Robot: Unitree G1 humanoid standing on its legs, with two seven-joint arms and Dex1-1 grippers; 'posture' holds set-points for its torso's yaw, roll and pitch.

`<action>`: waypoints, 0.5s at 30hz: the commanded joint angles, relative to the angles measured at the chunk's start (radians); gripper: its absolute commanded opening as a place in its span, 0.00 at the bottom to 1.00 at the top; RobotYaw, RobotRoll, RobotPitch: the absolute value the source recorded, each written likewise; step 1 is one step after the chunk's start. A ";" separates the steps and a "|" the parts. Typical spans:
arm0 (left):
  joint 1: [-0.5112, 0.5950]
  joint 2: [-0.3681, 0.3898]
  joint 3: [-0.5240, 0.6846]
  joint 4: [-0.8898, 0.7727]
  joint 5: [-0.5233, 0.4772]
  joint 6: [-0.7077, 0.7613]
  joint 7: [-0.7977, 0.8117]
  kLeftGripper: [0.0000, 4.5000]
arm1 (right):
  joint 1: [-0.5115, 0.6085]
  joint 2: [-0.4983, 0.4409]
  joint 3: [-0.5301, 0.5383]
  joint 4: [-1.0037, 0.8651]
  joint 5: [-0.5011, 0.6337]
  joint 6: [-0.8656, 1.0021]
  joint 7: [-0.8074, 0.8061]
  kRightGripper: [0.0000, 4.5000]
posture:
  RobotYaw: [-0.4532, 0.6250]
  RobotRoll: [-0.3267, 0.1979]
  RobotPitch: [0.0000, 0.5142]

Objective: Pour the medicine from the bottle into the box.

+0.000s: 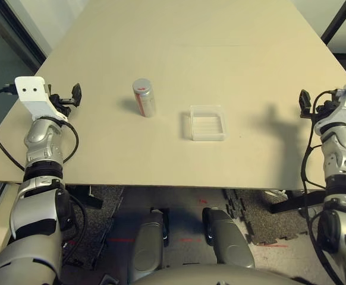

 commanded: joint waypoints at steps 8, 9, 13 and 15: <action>-0.019 0.002 -0.046 0.047 0.030 -0.015 -0.056 0.99 | 0.008 -0.026 -0.006 -0.041 0.019 0.023 0.022 1.00 | 0.34 0.62 0.37; -0.024 0.006 -0.048 0.044 0.028 -0.011 -0.068 0.99 | 0.007 -0.032 -0.006 -0.045 0.021 0.030 0.028 1.00 | 0.34 0.62 0.37; -0.023 0.022 -0.088 -0.011 0.031 0.012 -0.195 0.99 | -0.002 -0.053 0.007 -0.100 0.042 0.099 0.077 1.00 | 0.36 0.62 0.39; -0.007 0.030 -0.097 -0.054 0.017 0.043 -0.251 0.99 | -0.003 -0.057 0.024 -0.152 0.056 0.153 0.107 1.00 | 0.36 0.62 0.40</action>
